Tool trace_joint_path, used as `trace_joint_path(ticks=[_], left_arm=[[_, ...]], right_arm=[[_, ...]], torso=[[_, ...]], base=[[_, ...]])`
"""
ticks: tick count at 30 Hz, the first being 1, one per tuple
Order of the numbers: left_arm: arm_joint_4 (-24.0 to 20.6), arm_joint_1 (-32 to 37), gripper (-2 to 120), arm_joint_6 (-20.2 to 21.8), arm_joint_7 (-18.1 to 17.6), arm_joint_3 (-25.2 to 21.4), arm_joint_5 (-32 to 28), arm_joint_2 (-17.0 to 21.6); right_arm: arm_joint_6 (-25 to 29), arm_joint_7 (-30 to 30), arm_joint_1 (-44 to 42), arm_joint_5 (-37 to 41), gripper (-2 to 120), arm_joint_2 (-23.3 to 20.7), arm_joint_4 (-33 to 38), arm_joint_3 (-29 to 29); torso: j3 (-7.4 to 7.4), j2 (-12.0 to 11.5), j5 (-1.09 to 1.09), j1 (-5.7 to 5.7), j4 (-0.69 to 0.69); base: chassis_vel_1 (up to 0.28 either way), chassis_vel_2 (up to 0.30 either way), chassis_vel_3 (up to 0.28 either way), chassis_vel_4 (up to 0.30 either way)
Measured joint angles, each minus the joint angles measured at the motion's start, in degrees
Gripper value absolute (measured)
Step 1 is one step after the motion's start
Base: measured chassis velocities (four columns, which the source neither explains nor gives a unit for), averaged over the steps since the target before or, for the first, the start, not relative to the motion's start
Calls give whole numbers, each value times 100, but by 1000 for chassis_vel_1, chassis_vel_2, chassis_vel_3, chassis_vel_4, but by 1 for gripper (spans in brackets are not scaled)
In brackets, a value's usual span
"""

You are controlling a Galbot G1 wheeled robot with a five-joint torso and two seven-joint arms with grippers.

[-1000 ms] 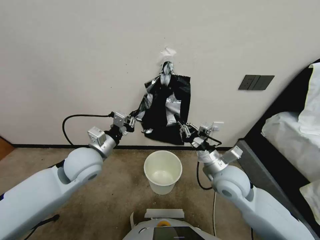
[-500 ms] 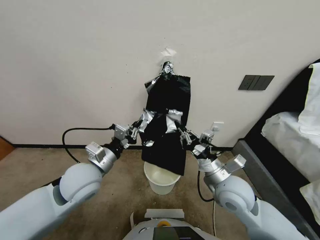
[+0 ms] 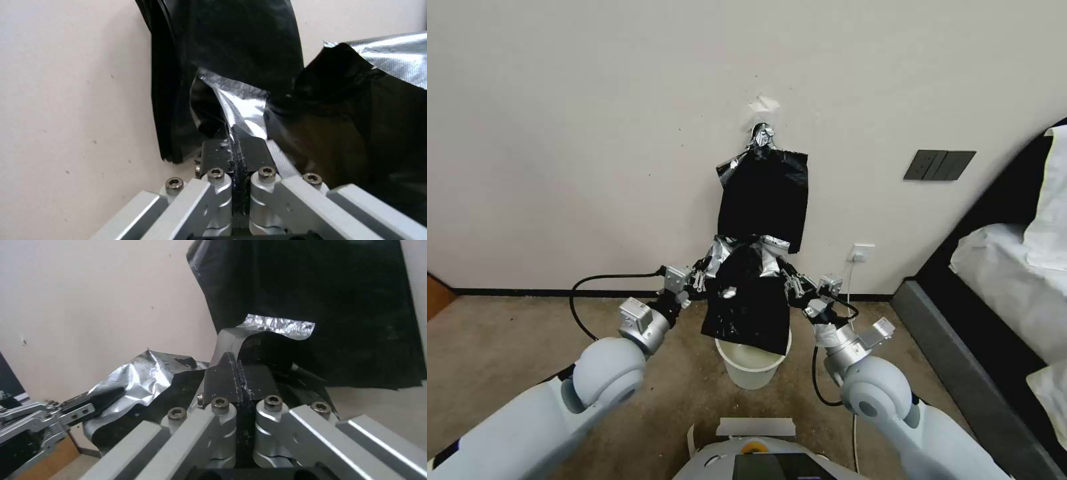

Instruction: Place a trash bag onto the trash bin.

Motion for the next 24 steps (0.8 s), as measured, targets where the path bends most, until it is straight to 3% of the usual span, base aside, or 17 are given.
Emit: trace_joint_path(ticks=[24], left_arm=[[231,1329,0,131,-143,65,418,-858]], right_arm=[[-27,253,-1052,-855,0,360,-350,233]], torso=[[0,0,0,0,1]], base=[[0,0,0,0]])
